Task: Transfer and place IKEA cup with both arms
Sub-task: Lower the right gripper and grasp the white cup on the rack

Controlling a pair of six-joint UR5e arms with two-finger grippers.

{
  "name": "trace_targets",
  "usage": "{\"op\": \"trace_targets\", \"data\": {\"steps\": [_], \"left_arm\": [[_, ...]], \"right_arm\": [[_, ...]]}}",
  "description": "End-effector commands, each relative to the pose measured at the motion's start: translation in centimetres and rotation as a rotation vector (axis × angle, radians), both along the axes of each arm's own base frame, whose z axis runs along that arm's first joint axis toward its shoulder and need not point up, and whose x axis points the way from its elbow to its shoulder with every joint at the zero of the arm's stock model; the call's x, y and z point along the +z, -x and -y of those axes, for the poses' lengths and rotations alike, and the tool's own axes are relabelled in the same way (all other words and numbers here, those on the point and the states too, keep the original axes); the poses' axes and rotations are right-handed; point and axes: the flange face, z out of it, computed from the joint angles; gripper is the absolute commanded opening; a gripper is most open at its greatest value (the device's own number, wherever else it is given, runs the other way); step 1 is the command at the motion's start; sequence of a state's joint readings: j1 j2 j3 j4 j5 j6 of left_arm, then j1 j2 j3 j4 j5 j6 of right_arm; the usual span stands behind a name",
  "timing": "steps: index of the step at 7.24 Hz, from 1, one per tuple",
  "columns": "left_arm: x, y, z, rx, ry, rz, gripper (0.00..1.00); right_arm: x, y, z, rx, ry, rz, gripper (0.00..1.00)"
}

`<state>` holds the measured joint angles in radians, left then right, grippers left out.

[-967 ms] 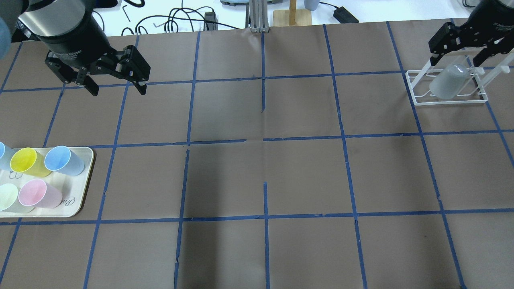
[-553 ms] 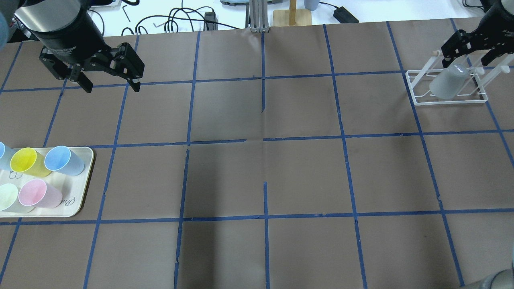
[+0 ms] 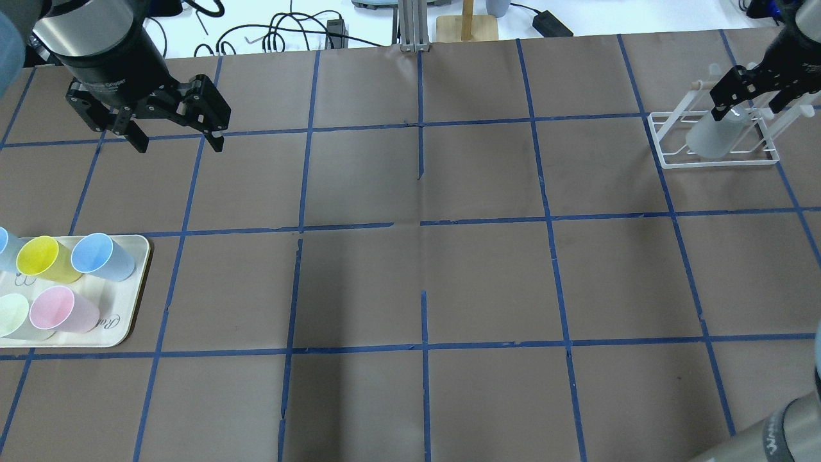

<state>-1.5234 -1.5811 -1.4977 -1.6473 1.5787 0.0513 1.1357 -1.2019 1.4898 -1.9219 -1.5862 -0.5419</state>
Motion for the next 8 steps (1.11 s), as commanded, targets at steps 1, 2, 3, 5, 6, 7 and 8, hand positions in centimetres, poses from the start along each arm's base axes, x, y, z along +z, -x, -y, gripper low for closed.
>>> {"op": "trace_targets", "data": {"steps": [1,2,3,5,6,7,8], "left_arm": [[-0.9,0.3,0.3,0.01,-0.007,-0.026,1.0],[-1.0,0.4,0.4,0.006,-0.001,-0.026,1.0],[-1.3,0.5,0.7,0.002,0.018,-0.026,1.0],[-1.4,1.7,0.5,-0.01,0.025,-0.029,1.0],[-1.8,2.1,0.2,-0.007,0.017,-0.027,1.0],[-1.6,2.5,-0.2,-0.013,0.02,-0.026,1.0],[-0.8,3.1,-0.4,-0.027,0.038,-0.024,1.0]], "right_arm": [[-1.5,0.3,0.8,0.01,0.007,-0.002,1.0],[-2.2,0.4,1.0,0.008,-0.001,0.003,1.0],[-2.3,0.6,1.2,0.007,0.006,-0.001,1.0],[-2.7,0.6,1.5,0.01,0.017,-0.007,1.0],[-3.6,0.6,1.7,0.009,0.006,0.005,1.0],[-3.9,0.8,1.9,0.007,0.014,0.003,1.0],[-4.4,0.8,2.1,0.009,0.01,0.007,1.0]]}}
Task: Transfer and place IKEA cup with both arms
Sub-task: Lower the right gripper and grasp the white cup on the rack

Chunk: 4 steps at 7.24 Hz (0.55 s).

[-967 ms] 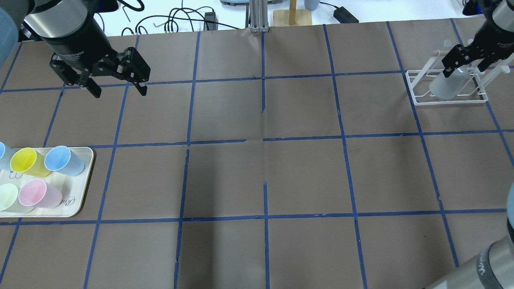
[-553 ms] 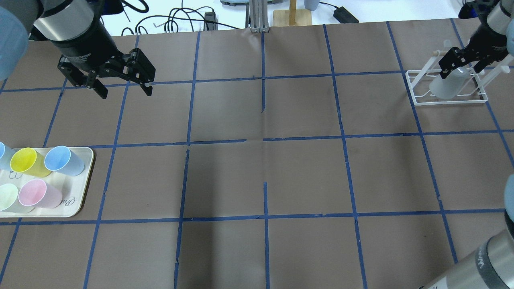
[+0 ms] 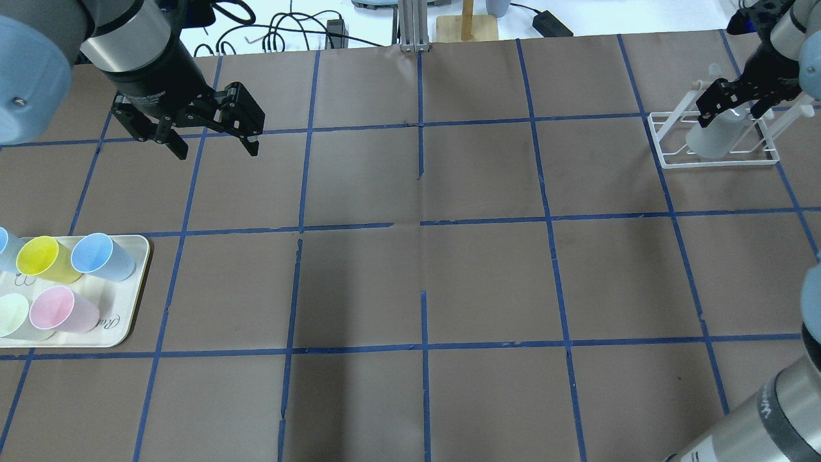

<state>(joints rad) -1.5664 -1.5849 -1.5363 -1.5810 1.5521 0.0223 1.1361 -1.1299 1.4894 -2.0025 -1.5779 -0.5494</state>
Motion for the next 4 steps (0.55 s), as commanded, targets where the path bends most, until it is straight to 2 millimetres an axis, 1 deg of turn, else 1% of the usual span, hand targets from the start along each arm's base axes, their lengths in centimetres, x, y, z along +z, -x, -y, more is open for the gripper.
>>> {"op": "trace_targets", "data": {"steps": [1,2,4], "left_arm": [[0.98,0.53,-0.11,-0.011,0.01,0.008,1.0],[0.73,0.45,0.38,-0.01,0.004,0.008,1.0],[1.06,0.55,-0.29,-0.013,-0.012,0.013,1.0]], "right_arm": [[-0.58,0.03,0.23,0.001,0.0,0.003,1.0],[-0.58,0.01,0.24,-0.001,0.001,0.006,1.0],[-0.94,0.23,0.69,0.001,0.017,-0.003,1.0]]}}
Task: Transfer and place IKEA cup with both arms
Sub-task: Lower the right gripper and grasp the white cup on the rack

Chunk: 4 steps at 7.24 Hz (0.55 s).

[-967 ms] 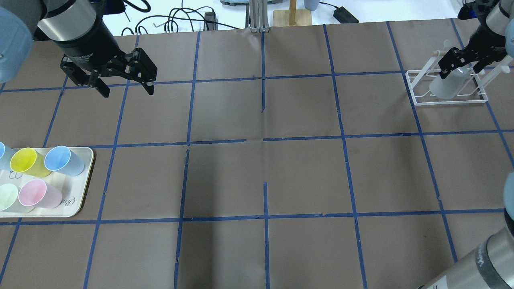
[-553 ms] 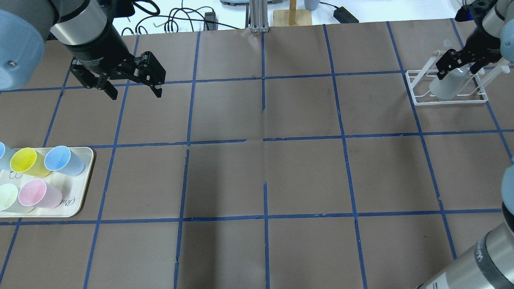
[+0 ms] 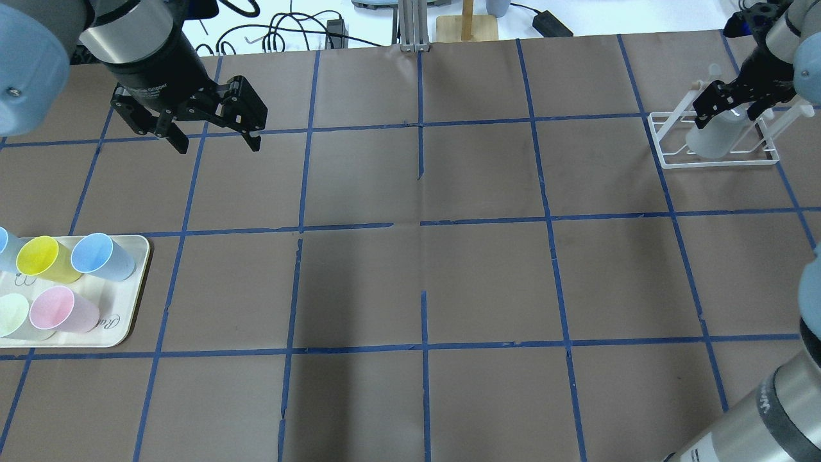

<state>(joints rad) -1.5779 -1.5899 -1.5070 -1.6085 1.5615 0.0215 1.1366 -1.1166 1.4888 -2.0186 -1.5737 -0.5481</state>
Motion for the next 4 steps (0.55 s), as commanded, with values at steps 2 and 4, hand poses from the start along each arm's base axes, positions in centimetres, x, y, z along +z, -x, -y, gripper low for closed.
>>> {"op": "trace_targets", "data": {"steps": [2,4], "left_arm": [[0.07,0.07,-0.3,-0.002,-0.01,0.003,1.0],[0.15,0.08,-0.35,-0.002,-0.009,0.002,1.0]], "right_arm": [[-0.76,0.22,0.56,0.0,0.015,-0.004,0.99],[-0.42,0.21,0.5,-0.009,0.017,-0.006,0.86]]}}
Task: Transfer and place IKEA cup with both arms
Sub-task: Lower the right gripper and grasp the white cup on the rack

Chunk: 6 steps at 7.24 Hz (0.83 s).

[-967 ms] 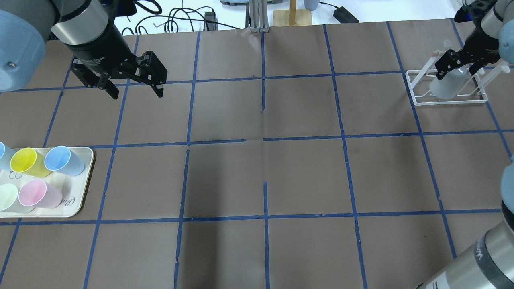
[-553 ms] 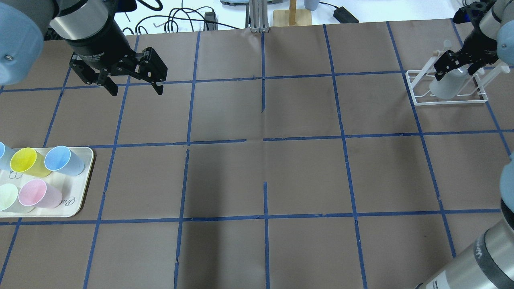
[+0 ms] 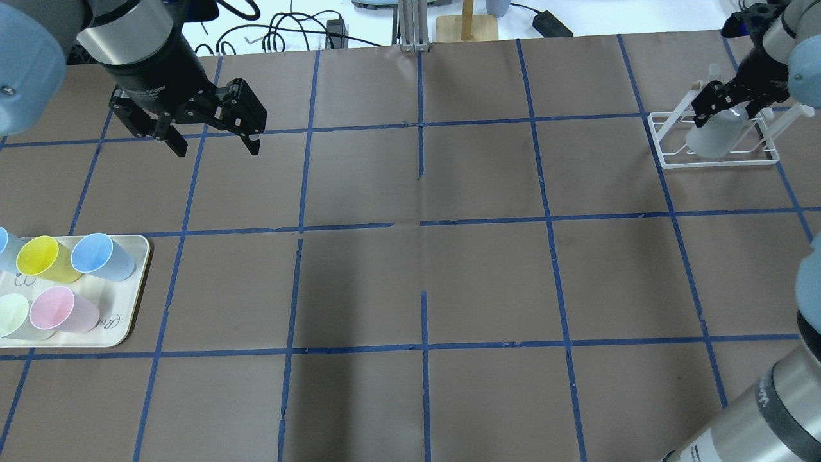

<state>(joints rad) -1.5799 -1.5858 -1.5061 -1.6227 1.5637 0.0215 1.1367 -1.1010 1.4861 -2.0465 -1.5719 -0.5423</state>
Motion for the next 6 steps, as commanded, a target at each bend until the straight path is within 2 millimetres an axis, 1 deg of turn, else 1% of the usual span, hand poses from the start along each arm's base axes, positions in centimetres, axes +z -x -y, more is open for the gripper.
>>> {"op": "trace_targets", "data": {"steps": [1,2,3,4,5,6], "left_arm": [[0.06,0.09,-0.05,-0.002,0.002,-0.001,1.0],[0.07,0.07,-0.04,-0.002,0.004,0.001,1.0],[0.03,0.01,0.07,0.0,0.005,-0.001,1.0],[0.18,-0.01,-0.04,0.0,0.008,0.001,1.0],[0.21,0.01,-0.01,0.0,0.011,-0.001,1.0],[0.3,0.06,0.02,0.0,0.014,-0.005,1.0]], "right_arm": [[0.2,-0.01,-0.07,-0.004,0.001,-0.002,0.78],[0.46,-0.02,-0.09,-0.004,0.003,-0.003,0.64],[0.46,-0.02,-0.09,-0.004,0.003,-0.003,0.59],[0.63,0.0,-0.09,-0.004,0.006,-0.006,0.48],[0.71,0.0,-0.05,-0.004,0.008,-0.005,0.4],[0.95,0.06,-0.12,-0.005,0.005,-0.014,0.26]]}}
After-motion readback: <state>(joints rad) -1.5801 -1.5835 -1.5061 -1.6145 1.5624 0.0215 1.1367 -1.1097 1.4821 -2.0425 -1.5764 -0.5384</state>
